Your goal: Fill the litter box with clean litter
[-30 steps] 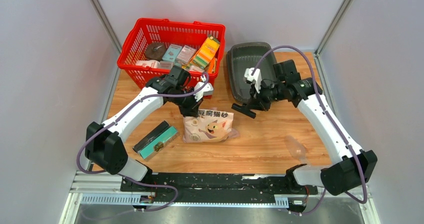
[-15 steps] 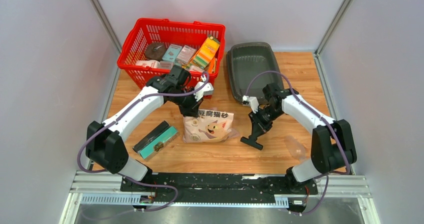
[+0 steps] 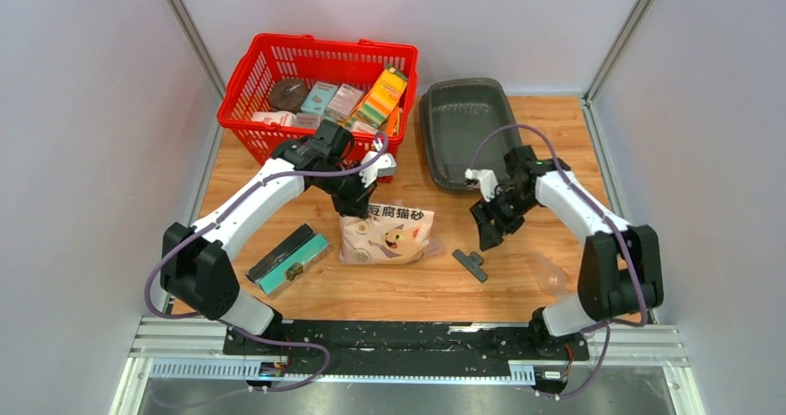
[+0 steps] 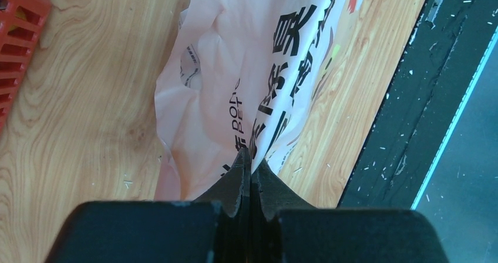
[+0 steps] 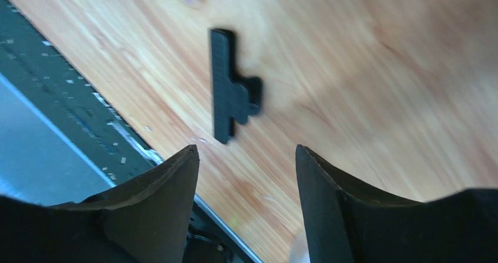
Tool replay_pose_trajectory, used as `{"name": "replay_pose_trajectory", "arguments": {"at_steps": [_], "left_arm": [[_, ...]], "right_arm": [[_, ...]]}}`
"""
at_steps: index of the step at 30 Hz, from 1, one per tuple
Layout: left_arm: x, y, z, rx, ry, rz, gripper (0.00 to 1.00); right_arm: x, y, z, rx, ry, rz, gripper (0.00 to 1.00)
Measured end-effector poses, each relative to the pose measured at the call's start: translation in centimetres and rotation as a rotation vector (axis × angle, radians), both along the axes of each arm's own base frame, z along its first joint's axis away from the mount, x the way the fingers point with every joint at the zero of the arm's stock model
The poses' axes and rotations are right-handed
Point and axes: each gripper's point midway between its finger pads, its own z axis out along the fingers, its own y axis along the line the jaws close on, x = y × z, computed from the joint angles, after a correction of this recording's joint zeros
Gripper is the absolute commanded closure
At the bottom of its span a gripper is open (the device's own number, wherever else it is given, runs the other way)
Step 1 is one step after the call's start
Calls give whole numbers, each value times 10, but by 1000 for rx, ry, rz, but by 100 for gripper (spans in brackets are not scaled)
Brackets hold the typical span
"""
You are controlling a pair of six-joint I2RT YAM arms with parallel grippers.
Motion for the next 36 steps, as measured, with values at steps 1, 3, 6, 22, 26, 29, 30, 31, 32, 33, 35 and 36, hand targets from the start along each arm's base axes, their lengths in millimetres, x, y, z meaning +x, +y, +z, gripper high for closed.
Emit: {"name": "replay_pose_trajectory", "arguments": {"at_steps": [1,3,6,22,26,29,30,31,32,33,35,36], "left_arm": [[0,0,0,0,1,1,100],[-1,-1,1,-4,6,2,100],[-2,-2,1,-11,16,8,100],[23,39,71,-261,-61,522,18],[32,66,61,-281,-1,752,18],[45,75,33,-287,130,882,21],[48,76,25,-289,170,908,21],[51,74,17,-300,222,930,21],[55,72,13,-313,255,943,22],[58,70,11,-326,273,951,23],[65,63,10,-365,313,951,27],[68,59,10,-383,330,949,28]], "right_arm": [[3,-9,5,-21,-34,-7,33],[6,-30,14,-87,-106,-15,32],[3,-66,23,-182,-180,-50,27],[12,-39,113,79,-337,-87,4],[25,-4,130,168,-339,-19,3],[29,13,132,195,-314,10,2],[29,17,132,200,-308,19,2],[30,21,133,205,-303,28,2],[31,25,134,209,-302,38,2],[32,29,135,214,-302,47,2],[32,36,136,222,-301,65,1],[32,40,136,226,-299,73,1]]}}
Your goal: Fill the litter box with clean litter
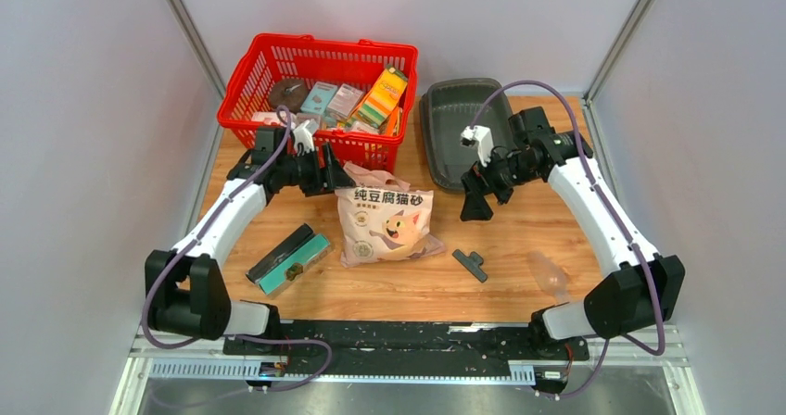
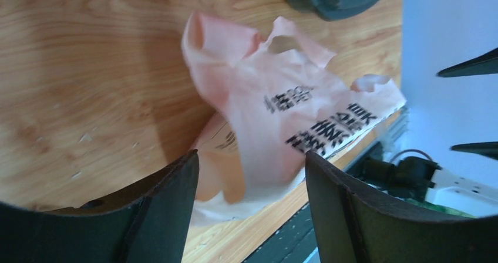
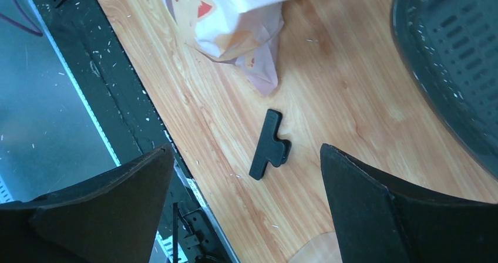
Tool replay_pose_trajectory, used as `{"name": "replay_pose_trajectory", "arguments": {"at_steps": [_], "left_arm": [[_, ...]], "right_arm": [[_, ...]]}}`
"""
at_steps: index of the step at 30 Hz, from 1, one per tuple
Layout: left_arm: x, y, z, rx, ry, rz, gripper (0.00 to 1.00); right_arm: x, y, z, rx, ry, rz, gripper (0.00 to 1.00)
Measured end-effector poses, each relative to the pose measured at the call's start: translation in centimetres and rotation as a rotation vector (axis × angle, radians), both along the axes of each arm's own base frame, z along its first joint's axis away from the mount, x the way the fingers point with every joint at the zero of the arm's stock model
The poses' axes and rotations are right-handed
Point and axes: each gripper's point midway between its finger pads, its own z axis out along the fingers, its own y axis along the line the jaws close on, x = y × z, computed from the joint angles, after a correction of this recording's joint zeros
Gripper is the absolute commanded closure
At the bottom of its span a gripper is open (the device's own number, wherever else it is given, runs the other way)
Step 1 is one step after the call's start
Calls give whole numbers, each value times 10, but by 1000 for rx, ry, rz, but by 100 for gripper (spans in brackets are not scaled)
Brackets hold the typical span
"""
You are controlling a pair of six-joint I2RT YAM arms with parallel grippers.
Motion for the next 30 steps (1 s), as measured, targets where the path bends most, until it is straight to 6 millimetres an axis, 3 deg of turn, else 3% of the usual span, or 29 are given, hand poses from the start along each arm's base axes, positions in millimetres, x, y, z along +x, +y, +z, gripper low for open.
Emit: {"name": "replay_pose_trajectory", "arguments": {"at_steps": [4,7,11,15,21,27,30], "left_arm": [[13,-17,0,-98,12,-28,30],[20,-25,-3,-133,14,-57,44],[27,-33,2,-172,8,-85,75],[28,-37,9,-199,-11,-113,94],[16,-39,29,-216,-89,-174,100],[-32,-36,76,-209,-359,-273,100],[-52,-40,88,-189,-451,-350,100]], "right_arm": [[-6,12,0,9,11,31,1],[-5,17,2,26,8,33,1],[-1,20,3,42,-1,22,1],[1,22,0,50,1,12,2],[15,27,3,71,29,-89,1],[65,44,17,120,69,-241,0],[81,60,20,178,98,-245,0]]}}
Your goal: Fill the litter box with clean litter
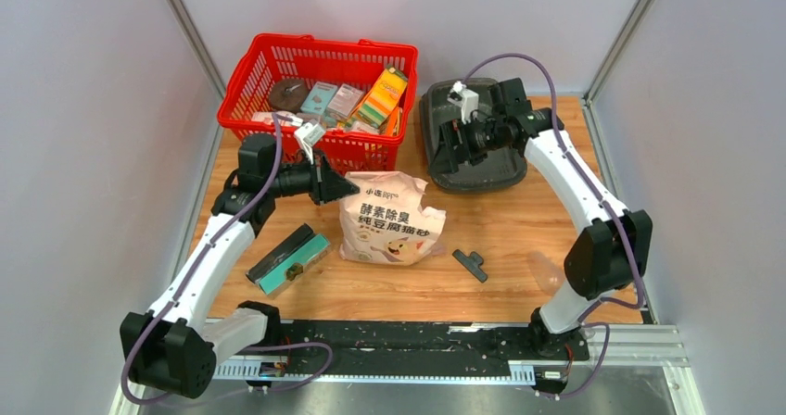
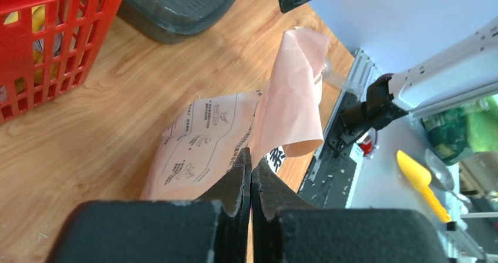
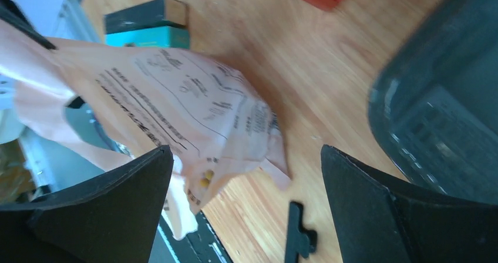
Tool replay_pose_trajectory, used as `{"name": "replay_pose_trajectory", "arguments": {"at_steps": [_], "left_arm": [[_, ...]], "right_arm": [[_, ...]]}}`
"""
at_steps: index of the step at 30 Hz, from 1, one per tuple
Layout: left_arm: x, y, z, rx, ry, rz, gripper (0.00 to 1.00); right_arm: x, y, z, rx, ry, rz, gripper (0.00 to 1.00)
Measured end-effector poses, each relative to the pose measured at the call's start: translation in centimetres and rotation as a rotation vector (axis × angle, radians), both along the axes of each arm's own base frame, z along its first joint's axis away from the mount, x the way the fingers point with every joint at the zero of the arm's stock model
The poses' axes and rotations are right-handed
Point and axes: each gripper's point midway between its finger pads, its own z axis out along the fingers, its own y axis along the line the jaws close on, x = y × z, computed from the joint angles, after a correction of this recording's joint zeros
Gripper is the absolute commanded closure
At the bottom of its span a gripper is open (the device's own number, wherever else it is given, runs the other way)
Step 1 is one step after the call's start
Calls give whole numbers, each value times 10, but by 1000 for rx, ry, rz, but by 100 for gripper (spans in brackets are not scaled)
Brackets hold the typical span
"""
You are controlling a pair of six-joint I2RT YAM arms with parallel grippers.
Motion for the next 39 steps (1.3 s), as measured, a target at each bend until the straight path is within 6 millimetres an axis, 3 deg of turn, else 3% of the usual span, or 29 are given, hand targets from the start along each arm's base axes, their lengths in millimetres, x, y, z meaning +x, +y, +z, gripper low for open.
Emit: {"name": "replay_pose_trajectory", "arguments": {"at_steps": [3,10,13,14,15,17,18,19,22,28,31,34,39], "left_arm": [[-5,1,-3,26,-33,-25,100],[-3,3,-7,50,-57,-21,100],[-3,4,-7,55,-60,-21,100],[-3,4,-8,57,-61,-22,100],[-4,4,-7,60,-61,-23,100],[-5,5,-6,74,-57,-25,86],[-6,6,-6,86,-60,-29,77],[-6,7,-6,97,-64,-34,58],[-1,9,11,145,-125,-56,41],[5,3,77,266,-438,-159,36],[-2,-5,91,336,-572,-247,36],[-7,-12,83,396,-646,-327,36],[-7,-16,49,495,-686,-408,37]], "right_arm": [[-3,22,4,91,32,81,0],[-39,74,18,226,8,405,3],[-51,85,16,226,-12,477,22],[-54,87,15,224,-16,493,48],[-55,89,14,223,-18,505,64],[-53,90,13,222,-36,525,97],[-51,91,13,220,-42,530,100],[-50,91,14,217,-57,539,100],[-48,92,18,187,-114,571,100],[-47,101,43,105,-322,663,100],[-52,107,51,82,-377,699,100],[-55,109,57,69,-403,713,100],[-57,110,60,58,-402,717,100]]}}
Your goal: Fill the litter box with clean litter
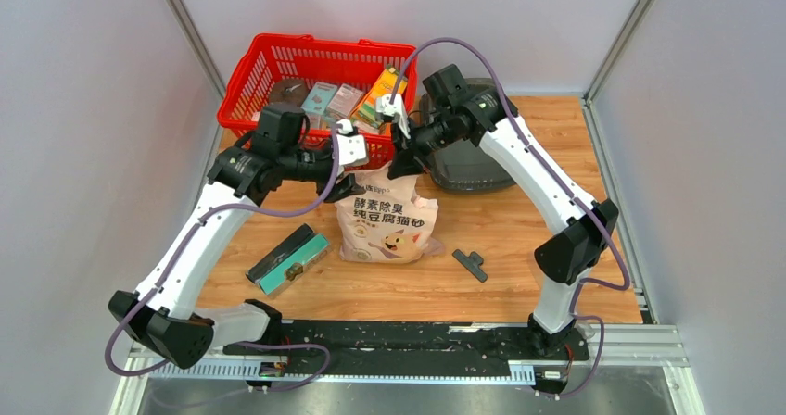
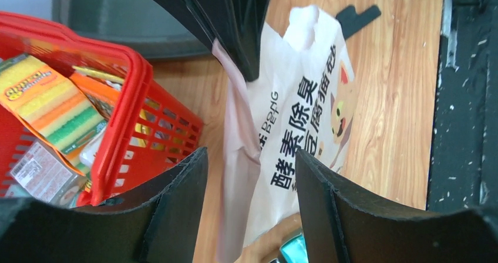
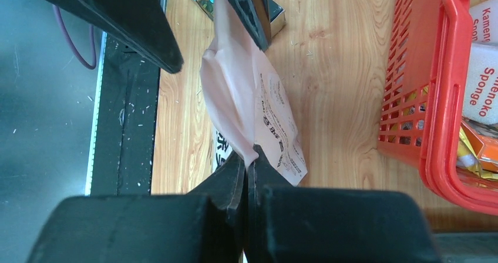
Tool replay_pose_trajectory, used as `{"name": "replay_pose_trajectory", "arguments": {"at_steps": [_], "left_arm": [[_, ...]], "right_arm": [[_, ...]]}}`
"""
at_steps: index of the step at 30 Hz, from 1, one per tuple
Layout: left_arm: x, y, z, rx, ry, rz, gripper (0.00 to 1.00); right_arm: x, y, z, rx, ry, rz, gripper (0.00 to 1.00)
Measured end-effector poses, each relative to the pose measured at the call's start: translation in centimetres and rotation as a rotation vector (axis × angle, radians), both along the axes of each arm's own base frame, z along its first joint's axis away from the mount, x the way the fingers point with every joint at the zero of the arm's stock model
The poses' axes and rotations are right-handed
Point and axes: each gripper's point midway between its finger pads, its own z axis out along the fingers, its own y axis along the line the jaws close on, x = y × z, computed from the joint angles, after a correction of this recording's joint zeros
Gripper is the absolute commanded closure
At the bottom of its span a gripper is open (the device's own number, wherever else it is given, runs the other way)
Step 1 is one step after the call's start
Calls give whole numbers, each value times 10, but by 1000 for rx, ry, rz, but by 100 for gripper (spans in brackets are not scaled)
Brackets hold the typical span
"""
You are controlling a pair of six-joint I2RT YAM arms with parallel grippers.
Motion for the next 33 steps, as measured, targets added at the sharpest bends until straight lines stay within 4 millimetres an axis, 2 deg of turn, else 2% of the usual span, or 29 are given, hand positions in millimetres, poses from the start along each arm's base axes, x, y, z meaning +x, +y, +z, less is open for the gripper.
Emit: {"name": "replay_pose_trajectory", "arguments": {"at_steps": [2,5,6,8,9,11,12,13,14,16,18,23,25,29,33], "left_arm": [[0,1,-11,28,-1,-5,40],[3,1,-21,55,6,-2,51],[4,0,-23,61,8,-2,63],[8,-1,-29,73,21,3,79],[10,-1,-31,77,25,7,91],[14,-3,-32,76,24,13,100],[15,-3,-32,75,27,20,100],[16,-3,-33,77,28,23,100],[16,-2,-33,79,30,29,100],[17,-2,-33,78,37,41,100],[17,-1,-32,74,45,58,100],[5,3,-30,34,64,108,100],[-2,6,-29,13,78,123,100],[-14,7,-29,-17,104,143,100],[-16,8,-28,-29,121,157,100]], "right_arm": [[0,0,1,0,2,-2,100],[-1,1,2,0,8,-5,100],[-1,1,2,0,10,-6,100],[1,2,2,1,12,-8,100],[1,3,2,0,14,-8,100],[1,2,1,-4,17,-14,77],[1,2,1,-7,28,-25,62],[3,2,1,-11,41,-46,33],[6,3,3,-9,48,-72,22],[17,-1,8,-4,45,-168,7],[26,-10,14,6,51,-282,5],[38,-52,31,18,79,-553,7],[39,-62,28,7,86,-614,8],[28,-71,-11,-77,174,-650,9],[13,-77,-54,-175,274,-653,9]]}}
